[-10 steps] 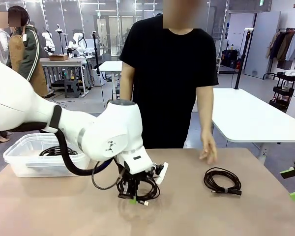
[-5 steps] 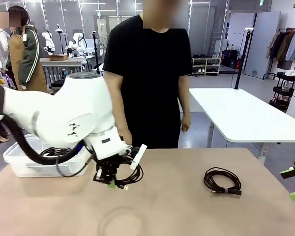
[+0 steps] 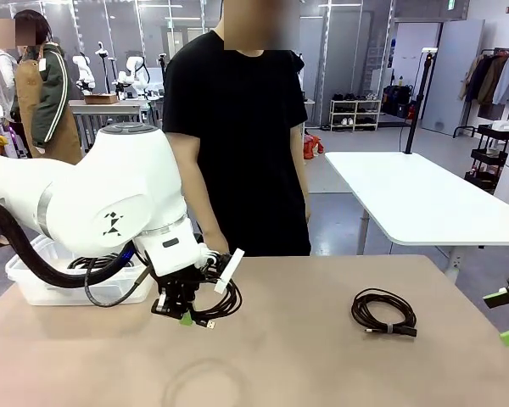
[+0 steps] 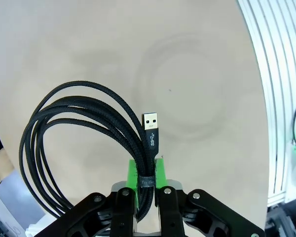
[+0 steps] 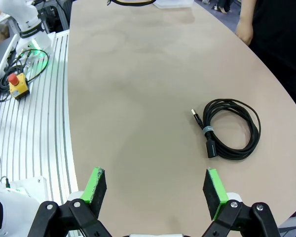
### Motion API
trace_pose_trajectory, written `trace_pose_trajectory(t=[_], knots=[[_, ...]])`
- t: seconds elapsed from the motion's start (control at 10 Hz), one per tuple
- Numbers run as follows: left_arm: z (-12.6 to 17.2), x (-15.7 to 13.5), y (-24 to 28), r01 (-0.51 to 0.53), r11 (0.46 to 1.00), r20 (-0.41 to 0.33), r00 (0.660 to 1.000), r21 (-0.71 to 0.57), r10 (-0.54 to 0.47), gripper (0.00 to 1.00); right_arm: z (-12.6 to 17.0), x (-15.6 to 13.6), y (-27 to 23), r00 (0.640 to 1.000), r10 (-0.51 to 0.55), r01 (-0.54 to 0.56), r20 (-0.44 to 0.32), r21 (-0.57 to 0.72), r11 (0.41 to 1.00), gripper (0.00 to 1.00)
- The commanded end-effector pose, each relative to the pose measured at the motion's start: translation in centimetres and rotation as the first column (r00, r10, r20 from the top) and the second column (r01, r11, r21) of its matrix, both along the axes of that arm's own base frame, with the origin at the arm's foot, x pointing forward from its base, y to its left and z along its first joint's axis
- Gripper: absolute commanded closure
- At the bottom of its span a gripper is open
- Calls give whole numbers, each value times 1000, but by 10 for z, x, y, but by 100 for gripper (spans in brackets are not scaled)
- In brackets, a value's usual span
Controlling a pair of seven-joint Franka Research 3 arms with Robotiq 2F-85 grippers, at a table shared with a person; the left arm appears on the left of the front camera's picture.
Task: Organize and store the cables.
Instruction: Place the USB Extension Cable into the Organizing box.
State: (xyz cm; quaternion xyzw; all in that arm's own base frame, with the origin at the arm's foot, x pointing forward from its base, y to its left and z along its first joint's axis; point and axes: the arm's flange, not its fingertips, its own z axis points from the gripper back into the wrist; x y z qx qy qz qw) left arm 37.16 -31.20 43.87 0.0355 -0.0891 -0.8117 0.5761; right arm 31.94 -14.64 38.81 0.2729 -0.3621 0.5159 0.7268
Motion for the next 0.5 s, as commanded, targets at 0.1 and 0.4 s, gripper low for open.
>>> trace_pose_trajectory(t=[0.1, 0.4], knots=[[2, 2, -1, -6, 1000, 4, 1000, 2, 6, 91, 3, 0, 1, 1000, -12, 12, 3, 14, 1000, 0], [25, 23, 47, -12, 1000, -11, 1000, 4, 12, 84, 3, 0, 1, 1000, -12, 12, 3, 14, 1000, 0]])
